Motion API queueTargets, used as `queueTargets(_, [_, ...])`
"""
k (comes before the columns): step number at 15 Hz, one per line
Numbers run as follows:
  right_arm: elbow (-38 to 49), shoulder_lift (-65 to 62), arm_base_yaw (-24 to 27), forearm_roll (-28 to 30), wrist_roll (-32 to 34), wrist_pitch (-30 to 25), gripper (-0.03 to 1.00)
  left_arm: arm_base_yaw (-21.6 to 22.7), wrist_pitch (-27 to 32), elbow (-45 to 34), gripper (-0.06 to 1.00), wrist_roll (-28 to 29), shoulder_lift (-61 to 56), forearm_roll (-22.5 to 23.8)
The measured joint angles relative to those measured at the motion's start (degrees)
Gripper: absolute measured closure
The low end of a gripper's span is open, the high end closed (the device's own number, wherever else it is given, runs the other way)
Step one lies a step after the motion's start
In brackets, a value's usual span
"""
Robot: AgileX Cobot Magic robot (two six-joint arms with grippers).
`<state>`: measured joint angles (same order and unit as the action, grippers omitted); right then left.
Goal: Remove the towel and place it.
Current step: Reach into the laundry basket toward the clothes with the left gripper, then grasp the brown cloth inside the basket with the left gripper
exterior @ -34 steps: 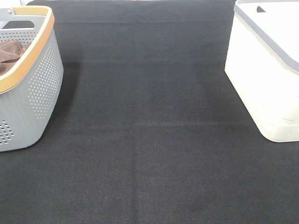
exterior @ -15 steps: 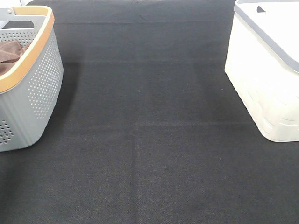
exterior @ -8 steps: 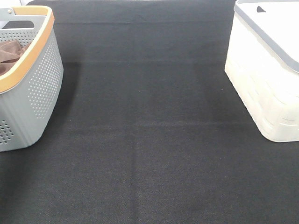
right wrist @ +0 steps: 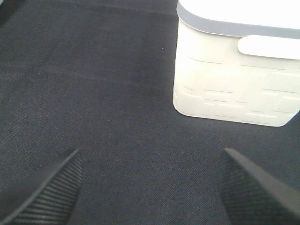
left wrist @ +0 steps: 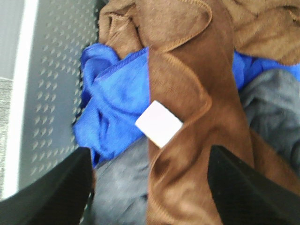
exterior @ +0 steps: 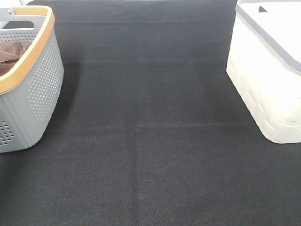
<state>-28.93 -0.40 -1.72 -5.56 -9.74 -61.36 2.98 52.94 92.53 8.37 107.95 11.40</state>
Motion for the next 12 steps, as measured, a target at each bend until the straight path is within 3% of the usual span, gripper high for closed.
queueTargets(4, [0.0, 0.0, 0.0, 0.0, 0.0, 0.0, 0.21, 0.0, 1.4, 7.0, 0.27, 0.0, 6.8, -4.1])
queueTargets(10, [0.0, 0.0, 0.0, 0.2, 0.0, 0.0, 0.21, 0.0, 1.4, 8.3, 0.28, 0.0, 11.5, -4.0])
queueTargets(12, [0.0, 0.0, 0.0, 0.2, 0.0, 0.0, 0.21, 0.0, 1.4, 8.3, 0.32, 0.0, 12.7, -3.7])
